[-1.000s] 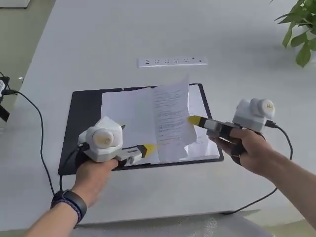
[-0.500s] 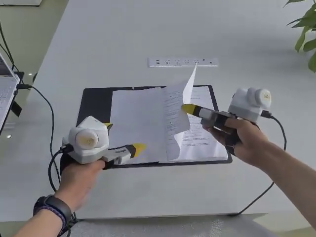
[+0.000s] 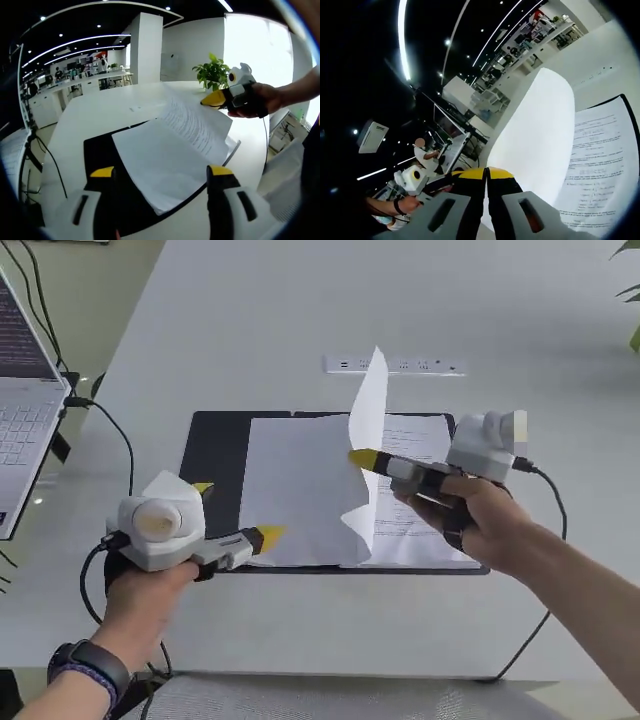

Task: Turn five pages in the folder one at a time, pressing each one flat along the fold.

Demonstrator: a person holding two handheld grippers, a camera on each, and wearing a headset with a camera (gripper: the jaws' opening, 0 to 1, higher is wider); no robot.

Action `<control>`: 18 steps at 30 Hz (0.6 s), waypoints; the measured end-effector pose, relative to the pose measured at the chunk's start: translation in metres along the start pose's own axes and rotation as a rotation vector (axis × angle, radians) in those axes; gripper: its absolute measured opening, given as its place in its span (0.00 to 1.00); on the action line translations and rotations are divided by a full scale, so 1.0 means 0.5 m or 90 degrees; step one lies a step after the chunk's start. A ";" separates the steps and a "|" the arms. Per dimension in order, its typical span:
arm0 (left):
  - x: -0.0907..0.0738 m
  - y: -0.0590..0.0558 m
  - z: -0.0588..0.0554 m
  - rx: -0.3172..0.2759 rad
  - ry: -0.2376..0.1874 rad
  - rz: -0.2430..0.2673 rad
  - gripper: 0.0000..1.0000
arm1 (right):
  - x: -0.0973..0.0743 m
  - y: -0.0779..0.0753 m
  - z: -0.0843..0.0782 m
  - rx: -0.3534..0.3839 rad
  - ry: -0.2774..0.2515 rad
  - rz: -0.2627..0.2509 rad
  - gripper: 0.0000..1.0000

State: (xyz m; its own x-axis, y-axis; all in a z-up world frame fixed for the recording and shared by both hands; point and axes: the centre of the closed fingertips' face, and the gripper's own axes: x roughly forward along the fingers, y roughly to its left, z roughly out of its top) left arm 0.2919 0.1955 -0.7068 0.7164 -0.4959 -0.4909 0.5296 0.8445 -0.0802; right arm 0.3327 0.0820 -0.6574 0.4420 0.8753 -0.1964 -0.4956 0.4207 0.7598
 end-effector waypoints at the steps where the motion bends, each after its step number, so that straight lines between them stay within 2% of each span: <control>1: -0.003 0.002 0.000 -0.003 -0.001 0.002 0.73 | 0.004 0.002 -0.003 0.000 0.003 0.003 0.00; 18: -0.038 0.026 -0.010 -0.027 -0.002 0.027 0.73 | 0.098 -0.001 -0.068 0.023 0.068 0.012 0.00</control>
State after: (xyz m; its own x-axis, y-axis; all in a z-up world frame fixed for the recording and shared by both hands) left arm 0.2828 0.2168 -0.7031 0.7394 -0.4597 -0.4919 0.4787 0.8727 -0.0961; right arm 0.3294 0.1329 -0.6886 0.3498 0.9041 -0.2454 -0.4749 0.3969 0.7855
